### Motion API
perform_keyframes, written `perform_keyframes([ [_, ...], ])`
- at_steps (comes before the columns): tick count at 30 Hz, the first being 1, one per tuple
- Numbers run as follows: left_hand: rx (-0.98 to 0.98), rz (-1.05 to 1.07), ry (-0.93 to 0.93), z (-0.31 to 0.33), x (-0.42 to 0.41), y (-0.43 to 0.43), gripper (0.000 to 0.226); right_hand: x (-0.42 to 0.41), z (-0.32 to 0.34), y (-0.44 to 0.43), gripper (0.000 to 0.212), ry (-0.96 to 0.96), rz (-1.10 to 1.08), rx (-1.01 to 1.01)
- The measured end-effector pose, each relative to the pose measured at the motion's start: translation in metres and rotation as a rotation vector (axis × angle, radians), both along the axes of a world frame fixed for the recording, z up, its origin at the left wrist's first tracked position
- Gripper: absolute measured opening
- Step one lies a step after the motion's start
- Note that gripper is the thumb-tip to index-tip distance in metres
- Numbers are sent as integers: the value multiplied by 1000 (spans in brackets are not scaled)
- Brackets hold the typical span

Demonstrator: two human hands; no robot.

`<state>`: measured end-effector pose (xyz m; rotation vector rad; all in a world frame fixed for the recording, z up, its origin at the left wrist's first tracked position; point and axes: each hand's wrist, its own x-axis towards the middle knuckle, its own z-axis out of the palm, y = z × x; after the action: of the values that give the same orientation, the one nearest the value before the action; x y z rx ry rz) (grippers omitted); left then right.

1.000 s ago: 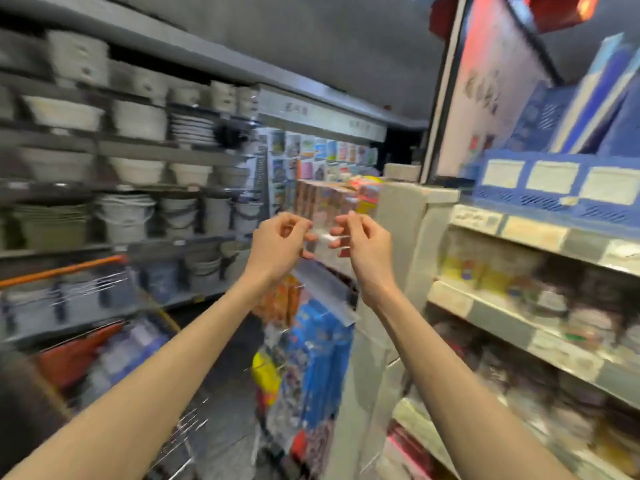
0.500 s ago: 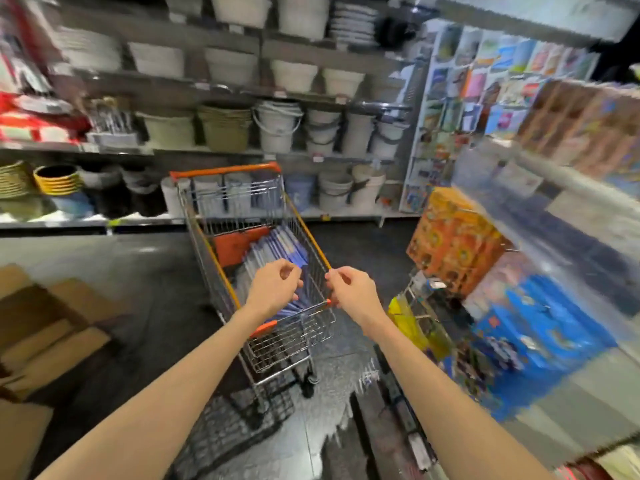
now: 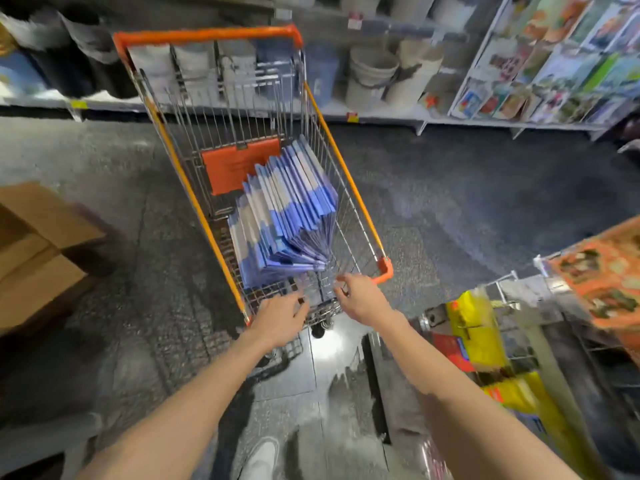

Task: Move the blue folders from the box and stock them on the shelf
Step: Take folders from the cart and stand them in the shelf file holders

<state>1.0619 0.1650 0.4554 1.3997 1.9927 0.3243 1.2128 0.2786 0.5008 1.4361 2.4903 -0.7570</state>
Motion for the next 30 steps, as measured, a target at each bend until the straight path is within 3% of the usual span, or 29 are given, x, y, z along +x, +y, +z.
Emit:
perform_keyframes([
  [3,-107,-129,-3,-27,-3,-5,54,5,-32,17,47,-210,182,8],
  [6,-89,-123,-6,-32,-4,-10,49,19,-55,18,48,-323,317,120],
  [9,-86,-123,-11,-34,-4,-14,47,22,-60,7,52,-310,341,195],
  [21,-182,-186,73,-29,-3,-105,45,34,-43,-79,54,-327,425,50],
  [26,-216,-247,129,-34,-1,-160,44,50,-41,-121,49,-272,415,-36],
  [30,-228,-299,147,-29,9,-197,29,78,-42,-138,35,-295,385,53],
])
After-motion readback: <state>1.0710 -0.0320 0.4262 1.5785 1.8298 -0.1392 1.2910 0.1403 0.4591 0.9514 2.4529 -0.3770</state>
